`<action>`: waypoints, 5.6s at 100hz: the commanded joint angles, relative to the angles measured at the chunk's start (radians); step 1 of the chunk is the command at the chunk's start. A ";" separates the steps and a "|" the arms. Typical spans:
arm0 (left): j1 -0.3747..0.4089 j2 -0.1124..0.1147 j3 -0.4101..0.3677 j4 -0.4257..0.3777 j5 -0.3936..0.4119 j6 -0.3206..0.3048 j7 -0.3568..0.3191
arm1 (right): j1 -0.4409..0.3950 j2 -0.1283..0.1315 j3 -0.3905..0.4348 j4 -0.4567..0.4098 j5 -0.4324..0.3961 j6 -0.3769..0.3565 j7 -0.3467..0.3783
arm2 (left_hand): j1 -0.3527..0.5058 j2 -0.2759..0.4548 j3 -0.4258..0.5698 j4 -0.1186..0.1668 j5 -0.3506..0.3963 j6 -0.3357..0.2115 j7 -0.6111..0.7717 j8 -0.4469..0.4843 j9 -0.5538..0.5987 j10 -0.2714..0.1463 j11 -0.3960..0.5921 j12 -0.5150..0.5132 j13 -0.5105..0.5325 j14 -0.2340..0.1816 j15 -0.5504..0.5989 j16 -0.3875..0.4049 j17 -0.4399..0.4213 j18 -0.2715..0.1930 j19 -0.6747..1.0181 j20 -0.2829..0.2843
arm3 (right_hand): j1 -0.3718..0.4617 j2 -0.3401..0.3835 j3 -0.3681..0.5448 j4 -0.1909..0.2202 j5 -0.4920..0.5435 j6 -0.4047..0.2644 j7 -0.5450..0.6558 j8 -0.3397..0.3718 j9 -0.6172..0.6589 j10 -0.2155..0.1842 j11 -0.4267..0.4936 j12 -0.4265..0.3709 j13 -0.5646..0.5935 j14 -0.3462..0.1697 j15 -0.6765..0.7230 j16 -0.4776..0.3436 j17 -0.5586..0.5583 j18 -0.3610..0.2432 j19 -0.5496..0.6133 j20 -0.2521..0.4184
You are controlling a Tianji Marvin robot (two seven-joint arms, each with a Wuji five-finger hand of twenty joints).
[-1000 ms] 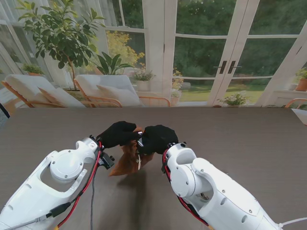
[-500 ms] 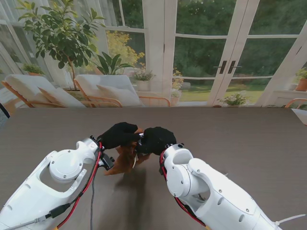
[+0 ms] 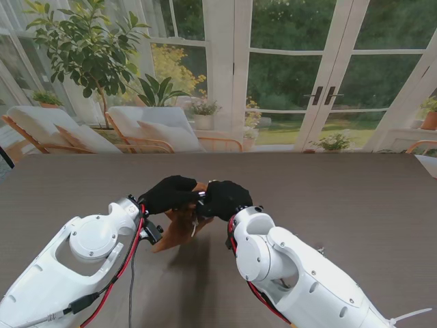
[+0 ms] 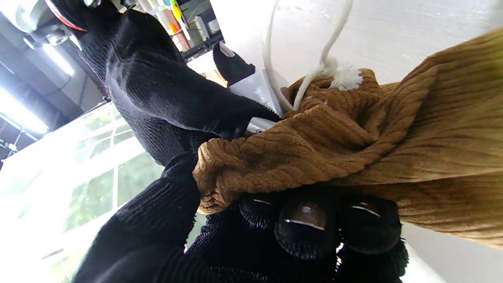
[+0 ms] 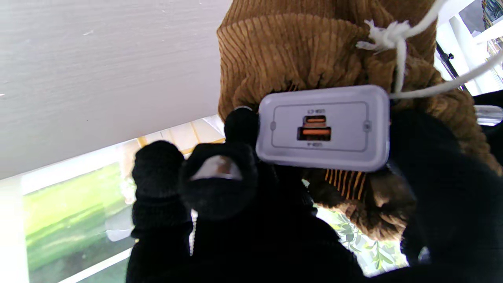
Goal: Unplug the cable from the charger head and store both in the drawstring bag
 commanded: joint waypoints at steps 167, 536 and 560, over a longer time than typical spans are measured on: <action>0.015 0.004 0.001 0.013 -0.083 -0.050 -0.078 | -0.038 -0.037 0.012 -0.026 0.101 0.055 -0.046 | 0.062 0.024 0.013 -0.006 -0.033 0.044 0.041 0.014 -0.016 -0.023 0.015 0.044 -0.032 -0.020 0.011 0.036 -0.047 -0.011 -0.029 0.040 | 0.085 0.162 0.083 0.147 0.107 -0.065 -0.080 0.013 0.126 -0.042 0.043 -0.016 0.022 -0.049 0.129 0.037 0.216 0.035 0.113 0.034; 0.042 0.025 -0.093 -0.009 -0.058 -0.136 -0.129 | -0.071 0.000 0.194 -0.004 0.148 -0.206 -0.012 | -0.022 -0.039 0.174 -0.061 -0.022 0.028 0.079 0.024 -0.040 0.009 0.024 0.094 -0.088 0.031 -0.022 0.120 -0.166 -0.043 -0.094 0.103 | -0.069 0.023 0.070 0.269 -0.088 -0.237 -0.131 0.029 -0.232 -0.030 -0.050 -0.057 -0.154 0.052 -0.178 -0.026 -0.018 0.010 0.002 0.128; 0.043 0.034 -0.107 -0.018 -0.058 -0.145 -0.166 | -0.080 0.010 0.223 0.011 0.155 -0.232 0.018 | -0.037 -0.056 0.209 -0.073 -0.015 0.022 0.077 0.029 -0.045 0.015 0.017 0.104 -0.103 0.044 -0.041 0.150 -0.190 -0.050 -0.115 0.127 | -0.029 -0.011 0.074 0.263 -0.211 -0.250 -0.206 0.011 -0.335 -0.024 -0.079 -0.082 -0.225 0.073 -0.247 -0.034 -0.082 0.015 -0.043 0.131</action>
